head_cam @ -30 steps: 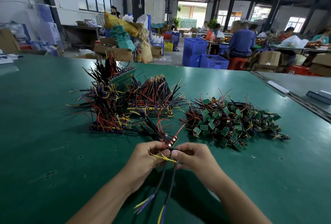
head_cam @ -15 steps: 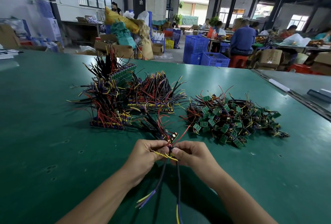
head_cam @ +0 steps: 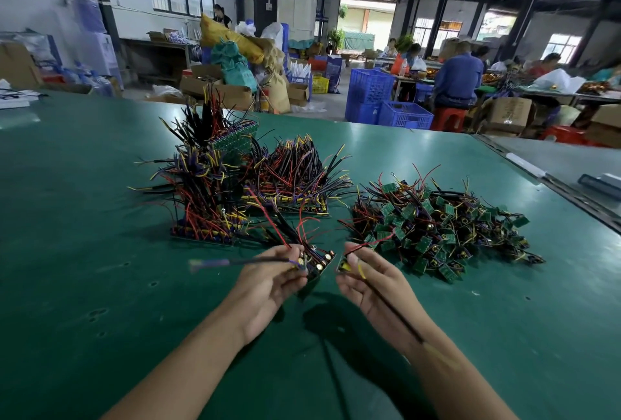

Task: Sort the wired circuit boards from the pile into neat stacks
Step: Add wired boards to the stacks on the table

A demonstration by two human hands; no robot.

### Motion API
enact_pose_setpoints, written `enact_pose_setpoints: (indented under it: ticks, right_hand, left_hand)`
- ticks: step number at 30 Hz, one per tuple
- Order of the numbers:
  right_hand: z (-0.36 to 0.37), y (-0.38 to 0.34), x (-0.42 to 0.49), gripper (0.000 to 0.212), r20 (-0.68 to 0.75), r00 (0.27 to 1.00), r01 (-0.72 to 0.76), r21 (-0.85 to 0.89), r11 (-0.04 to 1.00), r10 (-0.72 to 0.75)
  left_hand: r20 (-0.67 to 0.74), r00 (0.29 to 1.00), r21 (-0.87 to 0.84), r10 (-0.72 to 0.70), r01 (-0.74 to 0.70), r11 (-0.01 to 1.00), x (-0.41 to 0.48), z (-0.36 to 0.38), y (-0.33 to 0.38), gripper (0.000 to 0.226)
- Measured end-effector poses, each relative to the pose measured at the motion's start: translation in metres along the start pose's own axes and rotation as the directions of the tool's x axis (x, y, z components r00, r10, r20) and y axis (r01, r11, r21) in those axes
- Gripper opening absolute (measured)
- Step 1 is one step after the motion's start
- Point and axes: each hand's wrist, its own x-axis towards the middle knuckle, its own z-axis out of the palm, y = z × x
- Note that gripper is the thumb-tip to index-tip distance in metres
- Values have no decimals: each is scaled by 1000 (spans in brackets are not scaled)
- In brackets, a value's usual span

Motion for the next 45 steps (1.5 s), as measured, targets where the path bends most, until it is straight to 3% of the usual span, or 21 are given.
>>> enact_pose_setpoints:
  ticks: [4, 7, 10, 15, 18, 21, 26, 33, 36, 40, 42, 45]
  right_hand:
    - [-2, -7, 1, 28, -49, 997, -57, 128, 990, 63]
    - [-2, -11, 1, 24, -17, 991, -119, 291, 949, 130]
    - [-1, -11, -1, 22, 24, 988, -146, 424, 894, 149]
    - [2, -8, -4, 21, 103, 974, -228, 451, 863, 203]
    - [8, -6, -5, 14, 95, 967, -256, 336, 906, 238]
    - [14, -1, -5, 16, 15, 958, -288, 78, 954, 288]
    - [15, 7, -11, 19, -46, 978, -209, -316, 925, 205]
    - [11, 6, -10, 24, -161, 975, -208, -446, 871, 151]
    - [11, 8, -11, 29, -159, 984, -163, -602, 781, 83]
    - [14, 10, -14, 39, -118, 990, -67, -860, 506, -70]
    - [15, 10, -15, 39, -91, 989, -35, -912, 408, -118]
    - [16, 9, -16, 36, -36, 986, 22, -938, 347, -161]
  left_hand:
    - [-40, 991, -236, -125, 112, 965, 0, -4, 7, 12]
    - [73, 976, -367, -206, 219, 904, -4, -7, 13, 18]
    - [154, 969, -410, -193, 241, 880, -4, -10, 13, 26]
    - [166, 968, -370, -187, 237, 898, -4, -9, 10, 34]
    - [114, 987, -184, -113, 133, 974, -5, -2, 8, 22]
    - [46, 999, 28, 20, -21, 999, -6, 4, 1, 19]
    - [12, 999, 113, 39, -41, 993, -12, 8, -2, 30]
    - [92, 996, 158, -1, -14, 987, -14, 10, -10, 42]
    - [136, 991, 317, 11, -54, 947, -15, 11, -15, 30]
    - [167, 978, 558, 127, -200, 806, -18, 11, -22, 41]
    - [212, 959, 602, 190, -281, 747, -20, 11, -24, 43]
    - [246, 940, 606, 237, -340, 719, -18, 11, -28, 30]
